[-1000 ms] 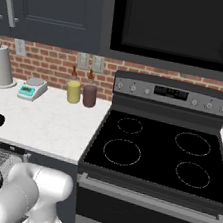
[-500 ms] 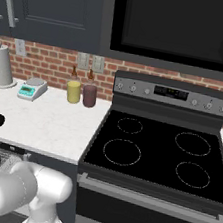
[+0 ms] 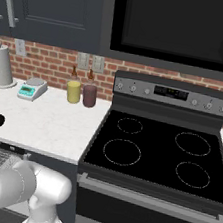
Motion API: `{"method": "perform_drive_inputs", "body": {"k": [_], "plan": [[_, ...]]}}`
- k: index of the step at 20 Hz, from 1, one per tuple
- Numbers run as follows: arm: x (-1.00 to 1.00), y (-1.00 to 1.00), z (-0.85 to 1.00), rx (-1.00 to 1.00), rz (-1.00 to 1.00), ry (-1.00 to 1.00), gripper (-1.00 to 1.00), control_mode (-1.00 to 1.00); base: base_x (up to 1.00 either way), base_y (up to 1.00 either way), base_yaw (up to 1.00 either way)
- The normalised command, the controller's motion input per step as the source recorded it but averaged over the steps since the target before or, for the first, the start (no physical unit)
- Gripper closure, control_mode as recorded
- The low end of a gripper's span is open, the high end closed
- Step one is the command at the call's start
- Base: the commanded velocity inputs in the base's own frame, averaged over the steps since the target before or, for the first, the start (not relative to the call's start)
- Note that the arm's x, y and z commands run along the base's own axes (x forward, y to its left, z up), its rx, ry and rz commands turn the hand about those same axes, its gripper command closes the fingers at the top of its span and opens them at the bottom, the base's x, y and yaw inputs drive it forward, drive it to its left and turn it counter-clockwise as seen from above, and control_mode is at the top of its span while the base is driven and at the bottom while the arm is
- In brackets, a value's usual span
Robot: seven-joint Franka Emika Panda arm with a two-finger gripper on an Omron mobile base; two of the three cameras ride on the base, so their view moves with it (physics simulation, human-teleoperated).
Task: Pick up the cup and bowl from the counter, place them in the dishwasher, and close the dishwasher door.
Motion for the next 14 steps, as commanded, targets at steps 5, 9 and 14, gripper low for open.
{"method": "perform_drive_inputs", "body": {"k": [5, 9, 14], "plan": [[0.04, 0.00, -0.11, 0.00, 0.10, -0.03, -1.00, -1.00, 0.00, 0.00, 0.00], [0.05, -0.01, -0.03, 0.01, 0.08, -0.03, -1.00, -1.00, 0.00, 0.00, 0.00], [0.13, -0.02, 0.00, 0.03, 0.05, -0.02, -1.00, -1.00, 0.00, 0.00, 0.00]]}}
